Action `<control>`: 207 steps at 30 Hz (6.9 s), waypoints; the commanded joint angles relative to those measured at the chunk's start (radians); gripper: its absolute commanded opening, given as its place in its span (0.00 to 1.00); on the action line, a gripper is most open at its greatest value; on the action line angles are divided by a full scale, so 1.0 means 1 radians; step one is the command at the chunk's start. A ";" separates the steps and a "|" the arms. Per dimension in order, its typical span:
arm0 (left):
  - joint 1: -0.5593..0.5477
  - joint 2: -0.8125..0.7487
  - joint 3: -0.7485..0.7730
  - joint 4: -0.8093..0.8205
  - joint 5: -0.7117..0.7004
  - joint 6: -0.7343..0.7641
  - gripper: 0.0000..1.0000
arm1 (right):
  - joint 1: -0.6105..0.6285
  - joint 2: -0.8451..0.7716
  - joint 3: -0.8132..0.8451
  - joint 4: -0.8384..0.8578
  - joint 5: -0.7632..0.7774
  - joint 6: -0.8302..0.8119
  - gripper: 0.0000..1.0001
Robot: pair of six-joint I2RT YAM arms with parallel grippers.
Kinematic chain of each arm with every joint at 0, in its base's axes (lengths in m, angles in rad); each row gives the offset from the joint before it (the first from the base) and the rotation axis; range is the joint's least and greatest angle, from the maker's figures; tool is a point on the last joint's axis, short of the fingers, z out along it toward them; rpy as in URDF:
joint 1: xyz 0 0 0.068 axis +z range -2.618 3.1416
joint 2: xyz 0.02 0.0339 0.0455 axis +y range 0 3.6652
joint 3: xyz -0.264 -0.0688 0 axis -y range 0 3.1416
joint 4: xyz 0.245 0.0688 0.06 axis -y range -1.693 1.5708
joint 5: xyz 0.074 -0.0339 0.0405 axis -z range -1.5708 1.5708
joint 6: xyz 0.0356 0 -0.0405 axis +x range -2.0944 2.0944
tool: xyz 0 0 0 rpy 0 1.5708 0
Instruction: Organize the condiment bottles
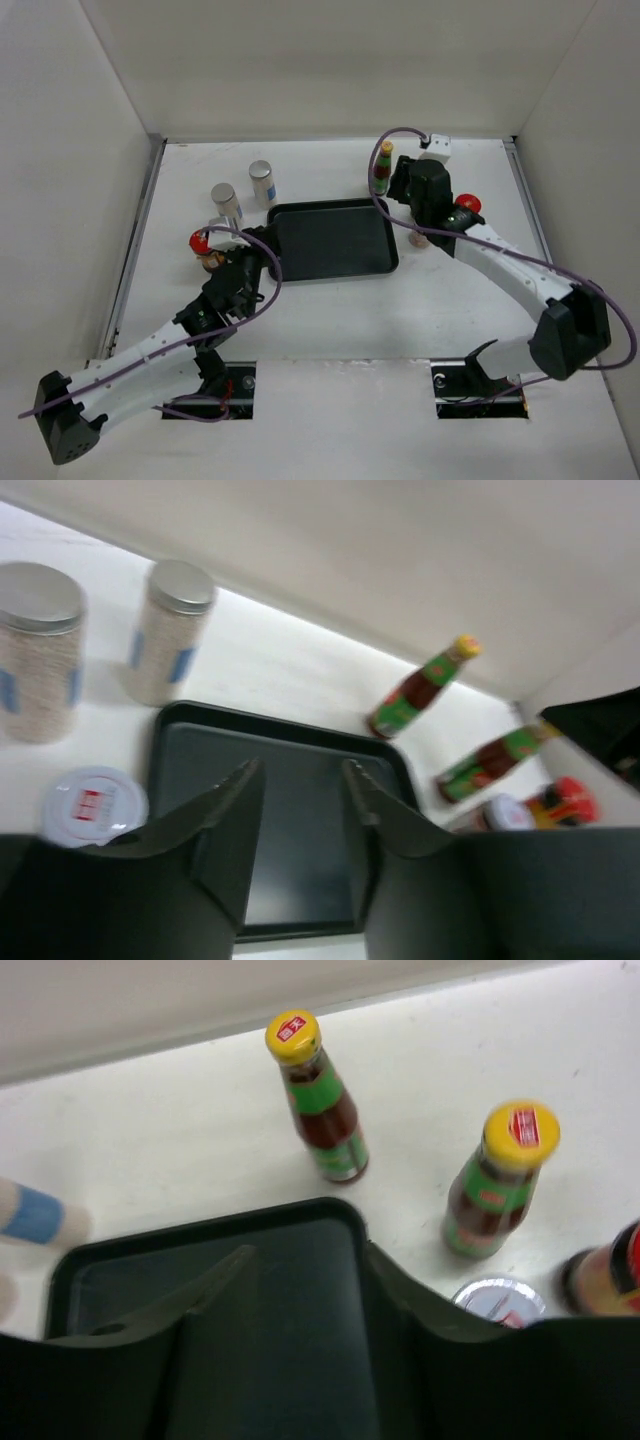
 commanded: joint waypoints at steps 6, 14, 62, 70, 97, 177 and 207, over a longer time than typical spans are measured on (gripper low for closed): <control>0.152 -0.003 0.029 -0.056 -0.103 -0.018 0.21 | -0.106 0.263 0.278 0.089 -0.170 -0.144 0.76; 0.294 -0.066 -0.074 0.014 0.020 -0.107 0.37 | -0.146 0.476 0.493 0.092 -0.200 -0.153 0.74; 0.429 -0.072 -0.141 0.061 0.275 -0.208 0.51 | -0.115 0.573 0.530 0.236 -0.099 -0.257 0.34; 0.430 -0.071 -0.156 0.092 0.299 -0.202 0.54 | -0.063 0.397 0.466 0.364 -0.020 -0.340 0.33; 0.446 -0.051 -0.184 0.162 0.354 -0.201 0.55 | 0.166 0.400 0.255 0.466 -0.054 -0.246 0.35; 0.452 0.009 -0.199 0.236 0.399 -0.207 0.57 | 0.064 0.199 -0.038 0.562 0.029 -0.170 0.31; 0.467 0.636 0.469 -0.113 0.304 0.066 0.85 | 0.161 -0.116 -0.364 0.583 0.023 0.013 0.55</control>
